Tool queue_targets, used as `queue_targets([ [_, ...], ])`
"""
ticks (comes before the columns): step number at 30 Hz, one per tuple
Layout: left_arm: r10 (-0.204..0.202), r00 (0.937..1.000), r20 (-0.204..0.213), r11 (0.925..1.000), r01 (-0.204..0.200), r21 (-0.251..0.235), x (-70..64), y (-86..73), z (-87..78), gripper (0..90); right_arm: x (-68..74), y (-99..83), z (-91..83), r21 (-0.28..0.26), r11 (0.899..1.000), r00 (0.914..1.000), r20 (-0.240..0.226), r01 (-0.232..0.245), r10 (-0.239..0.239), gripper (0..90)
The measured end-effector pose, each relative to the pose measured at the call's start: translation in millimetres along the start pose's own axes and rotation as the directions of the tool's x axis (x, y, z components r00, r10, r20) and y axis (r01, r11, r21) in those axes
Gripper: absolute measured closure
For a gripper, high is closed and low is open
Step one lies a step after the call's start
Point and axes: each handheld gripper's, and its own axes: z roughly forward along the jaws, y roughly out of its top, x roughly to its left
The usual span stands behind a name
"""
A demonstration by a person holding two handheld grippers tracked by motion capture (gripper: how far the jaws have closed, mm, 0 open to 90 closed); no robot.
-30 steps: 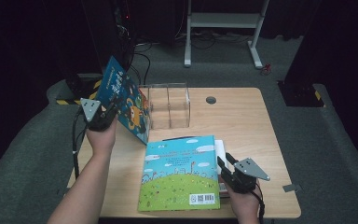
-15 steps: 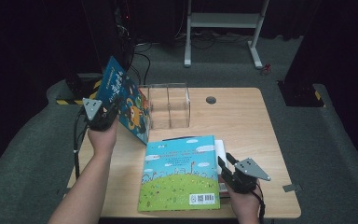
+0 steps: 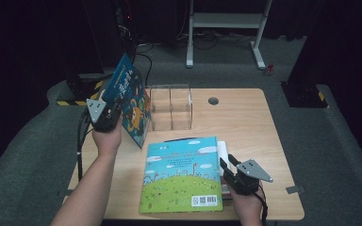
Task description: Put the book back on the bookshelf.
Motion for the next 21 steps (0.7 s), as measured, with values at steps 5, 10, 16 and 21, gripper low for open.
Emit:
queue_targets([
  [5, 0.019, 0.9997, 0.012, 0.9997, -0.019, -0.013, -8.8, 1.5, 2.0, 81.3, -0.8, 0.3, -1.3, -0.004, 1.000, 1.0000, 0.002, -0.002, 0.002, 62.8],
  [10, 0.061, 0.9981, -0.005, 0.9978, -0.061, -0.026, -16.8, 0.7, 4.0, 82.6, -1.9, 0.3, -2.2, -0.004, 1.000, 1.0000, 0.004, -0.006, 0.006, 62.9],
  [16, 0.052, 0.9981, -0.032, 0.9979, -0.053, -0.037, -14.4, -1.0, 4.2, 82.6, -3.0, 0.3, -2.8, -0.008, 1.000, 0.9999, 0.006, -0.008, 0.008, 62.9],
  [21, 0.048, 0.9981, -0.037, 0.9979, -0.050, -0.042, -13.0, -2.0, 3.3, 82.4, -2.0, 0.1, -1.9, -0.003, 1.000, 1.0000, 0.004, -0.003, 0.003, 62.9],
])
